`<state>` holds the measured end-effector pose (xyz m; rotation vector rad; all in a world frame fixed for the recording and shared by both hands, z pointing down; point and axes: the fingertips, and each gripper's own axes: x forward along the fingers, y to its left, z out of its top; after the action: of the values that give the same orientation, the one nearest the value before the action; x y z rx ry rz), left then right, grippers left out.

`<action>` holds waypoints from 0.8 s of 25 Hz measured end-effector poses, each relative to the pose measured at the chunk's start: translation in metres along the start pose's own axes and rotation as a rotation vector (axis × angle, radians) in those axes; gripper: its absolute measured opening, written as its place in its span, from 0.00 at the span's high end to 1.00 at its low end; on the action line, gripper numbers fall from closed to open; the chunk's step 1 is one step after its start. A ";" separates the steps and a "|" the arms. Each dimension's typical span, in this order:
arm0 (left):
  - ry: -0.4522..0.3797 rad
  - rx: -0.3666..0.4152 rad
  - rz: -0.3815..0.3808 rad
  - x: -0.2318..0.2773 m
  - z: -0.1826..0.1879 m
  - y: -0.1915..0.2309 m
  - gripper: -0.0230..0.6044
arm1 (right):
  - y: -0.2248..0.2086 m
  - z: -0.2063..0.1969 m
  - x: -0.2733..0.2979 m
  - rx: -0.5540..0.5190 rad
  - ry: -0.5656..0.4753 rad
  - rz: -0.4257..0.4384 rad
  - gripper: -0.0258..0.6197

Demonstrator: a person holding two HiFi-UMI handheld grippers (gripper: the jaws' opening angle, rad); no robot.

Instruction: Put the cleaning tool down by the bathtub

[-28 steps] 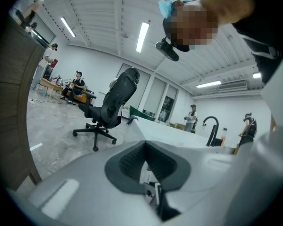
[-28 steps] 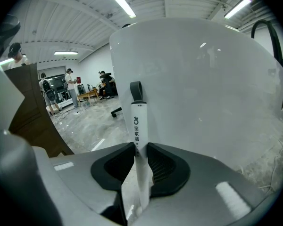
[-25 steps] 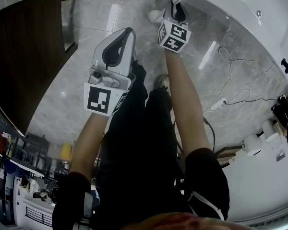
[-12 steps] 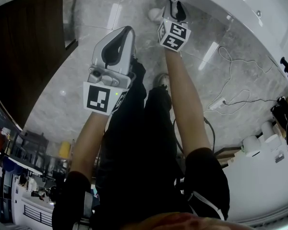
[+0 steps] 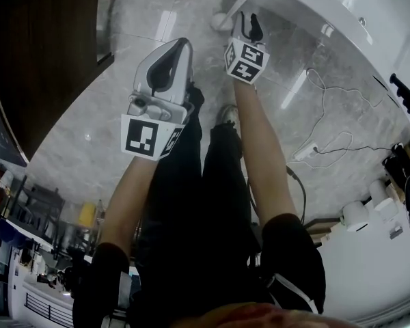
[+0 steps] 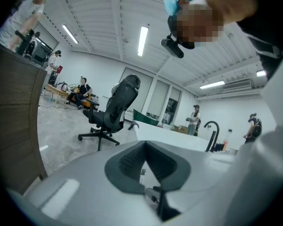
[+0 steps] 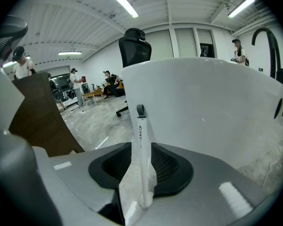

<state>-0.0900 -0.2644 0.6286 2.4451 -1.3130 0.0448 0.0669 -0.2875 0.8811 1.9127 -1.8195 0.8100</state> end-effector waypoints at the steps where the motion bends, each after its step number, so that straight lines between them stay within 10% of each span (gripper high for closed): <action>1: -0.004 0.000 0.005 -0.004 0.005 -0.004 0.95 | 0.001 0.002 -0.008 0.000 -0.002 0.005 0.75; 20: -0.100 0.039 0.059 -0.106 0.160 -0.111 0.95 | 0.034 0.096 -0.244 -0.021 0.002 0.110 0.81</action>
<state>-0.0827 -0.1766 0.4247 2.4696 -1.4398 -0.0380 0.0482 -0.1630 0.6492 1.8108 -1.9387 0.8245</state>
